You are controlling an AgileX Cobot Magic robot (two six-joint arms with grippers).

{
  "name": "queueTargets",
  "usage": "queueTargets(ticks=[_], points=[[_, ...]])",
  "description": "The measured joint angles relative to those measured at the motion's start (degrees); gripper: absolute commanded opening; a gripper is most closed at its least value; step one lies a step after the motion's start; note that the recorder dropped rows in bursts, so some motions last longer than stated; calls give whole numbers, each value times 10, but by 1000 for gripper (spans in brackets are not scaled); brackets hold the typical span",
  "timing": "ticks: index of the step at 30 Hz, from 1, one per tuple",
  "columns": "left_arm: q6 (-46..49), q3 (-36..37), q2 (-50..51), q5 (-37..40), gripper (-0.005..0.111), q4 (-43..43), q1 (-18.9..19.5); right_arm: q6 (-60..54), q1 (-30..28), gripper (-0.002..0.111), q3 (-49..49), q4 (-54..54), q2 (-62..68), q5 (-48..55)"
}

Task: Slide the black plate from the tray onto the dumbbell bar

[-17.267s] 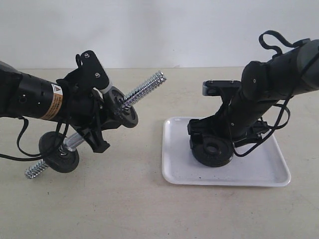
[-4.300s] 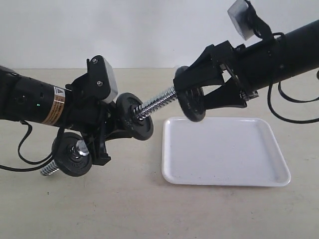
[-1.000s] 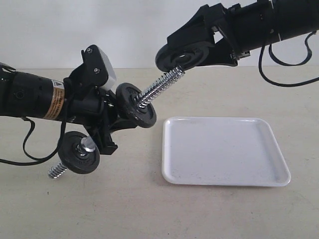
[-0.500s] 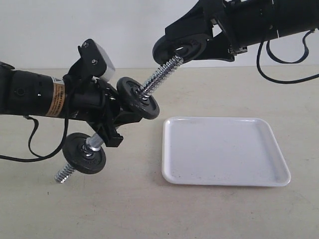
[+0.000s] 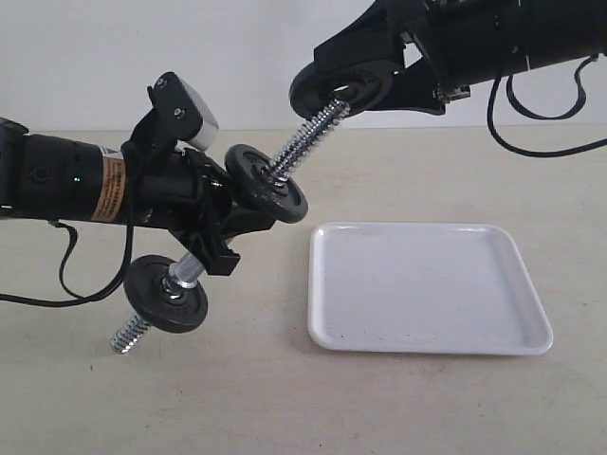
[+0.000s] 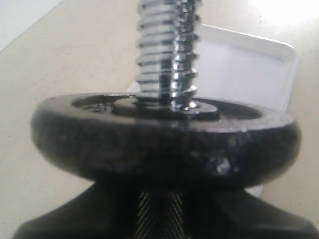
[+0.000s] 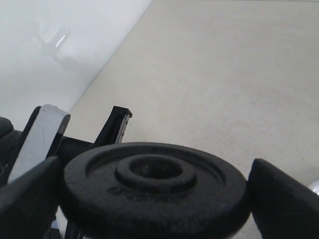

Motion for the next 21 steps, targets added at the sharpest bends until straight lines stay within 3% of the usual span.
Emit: queueTargets(ticks=[9,21], points=[[-1,0,37,-45,4,-43,0,0,0,0,0,-2,0,-5],[44,0,48,-49,4,-92,0,-11,0,0,0,3,0,-12]])
